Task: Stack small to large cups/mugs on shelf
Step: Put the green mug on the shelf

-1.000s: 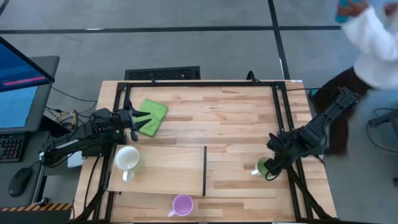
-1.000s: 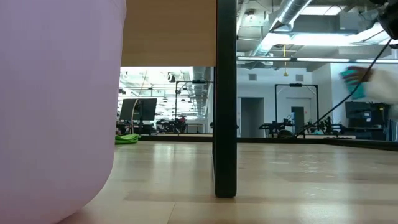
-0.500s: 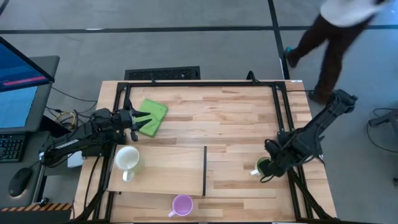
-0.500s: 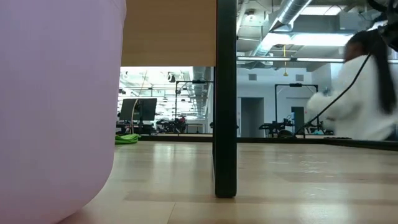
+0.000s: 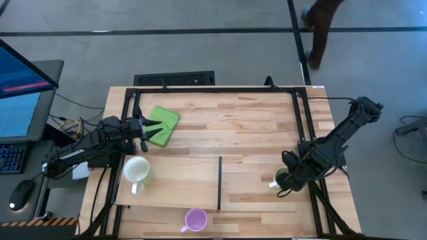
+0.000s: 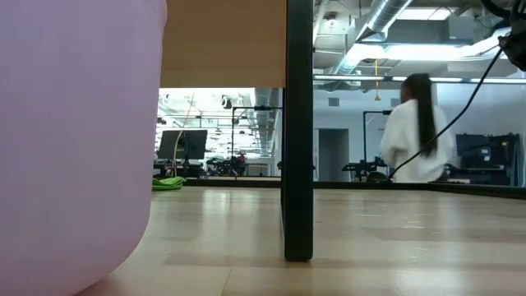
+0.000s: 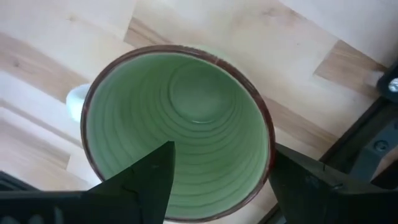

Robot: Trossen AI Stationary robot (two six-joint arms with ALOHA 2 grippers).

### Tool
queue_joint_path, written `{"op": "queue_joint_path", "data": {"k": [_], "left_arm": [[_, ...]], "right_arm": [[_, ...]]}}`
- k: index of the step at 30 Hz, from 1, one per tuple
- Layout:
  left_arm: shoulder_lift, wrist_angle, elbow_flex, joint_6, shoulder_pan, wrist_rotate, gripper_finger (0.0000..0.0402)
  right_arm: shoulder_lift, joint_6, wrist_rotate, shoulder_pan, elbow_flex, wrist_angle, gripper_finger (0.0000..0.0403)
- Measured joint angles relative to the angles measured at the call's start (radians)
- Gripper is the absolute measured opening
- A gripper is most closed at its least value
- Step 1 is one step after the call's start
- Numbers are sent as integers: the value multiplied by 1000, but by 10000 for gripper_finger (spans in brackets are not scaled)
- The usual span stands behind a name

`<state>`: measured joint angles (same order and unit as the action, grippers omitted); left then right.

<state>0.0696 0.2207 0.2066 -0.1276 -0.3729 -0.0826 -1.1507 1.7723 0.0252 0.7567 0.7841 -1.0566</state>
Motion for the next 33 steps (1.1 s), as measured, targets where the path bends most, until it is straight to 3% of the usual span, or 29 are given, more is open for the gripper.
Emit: {"op": "queue_joint_path", "data": {"k": [10,20,33], "left_arm": [[0,0,0,0,0,0,122],[0,-1,0,0,0,0,122],[0,-1,0,0,0,0,122]], "right_arm": [[0,-105,0,0,0,97,265],[0,-17,0,0,0,77,265],[0,-17,0,0,-2,71,265]]}}
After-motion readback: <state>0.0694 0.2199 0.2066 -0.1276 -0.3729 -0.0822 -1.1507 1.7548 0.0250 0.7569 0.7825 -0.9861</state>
